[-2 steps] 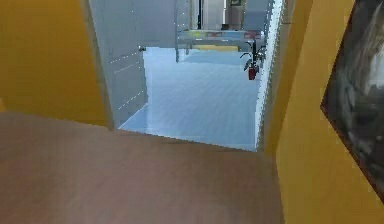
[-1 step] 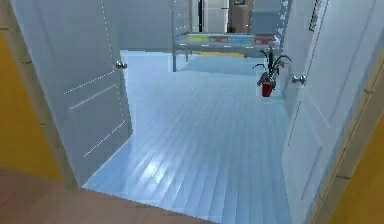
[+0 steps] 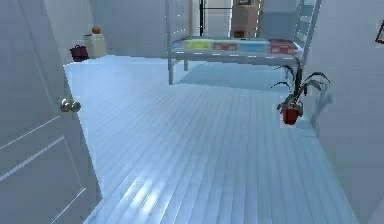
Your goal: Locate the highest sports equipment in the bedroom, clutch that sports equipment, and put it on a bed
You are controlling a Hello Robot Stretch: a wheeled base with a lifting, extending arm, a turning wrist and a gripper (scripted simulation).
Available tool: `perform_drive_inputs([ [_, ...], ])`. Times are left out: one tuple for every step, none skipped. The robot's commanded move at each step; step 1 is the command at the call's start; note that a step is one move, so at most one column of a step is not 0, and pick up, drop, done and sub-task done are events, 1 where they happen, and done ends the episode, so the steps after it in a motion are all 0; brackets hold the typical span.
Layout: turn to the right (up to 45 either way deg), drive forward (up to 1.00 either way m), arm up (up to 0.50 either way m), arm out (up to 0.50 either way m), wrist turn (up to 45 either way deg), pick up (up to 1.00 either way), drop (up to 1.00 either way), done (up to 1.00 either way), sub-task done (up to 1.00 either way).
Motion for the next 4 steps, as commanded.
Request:
perform_drive_inputs([
  [3.0, 0.0, 0.0, 0.0, 0.0, 0.0, 0.0, 0.0, 0.0],
  [0.0, 1.0, 0.0, 0.0, 0.0, 0.0, 0.0, 0.0, 0.0],
  [0.0, 0.35, 0.0, 0.0, 0.0, 0.0, 0.0, 0.0, 0.0],
  [-42.0, 0.0, 0.0, 0.0, 0.0, 0.0, 0.0, 0.0, 0.0],
])
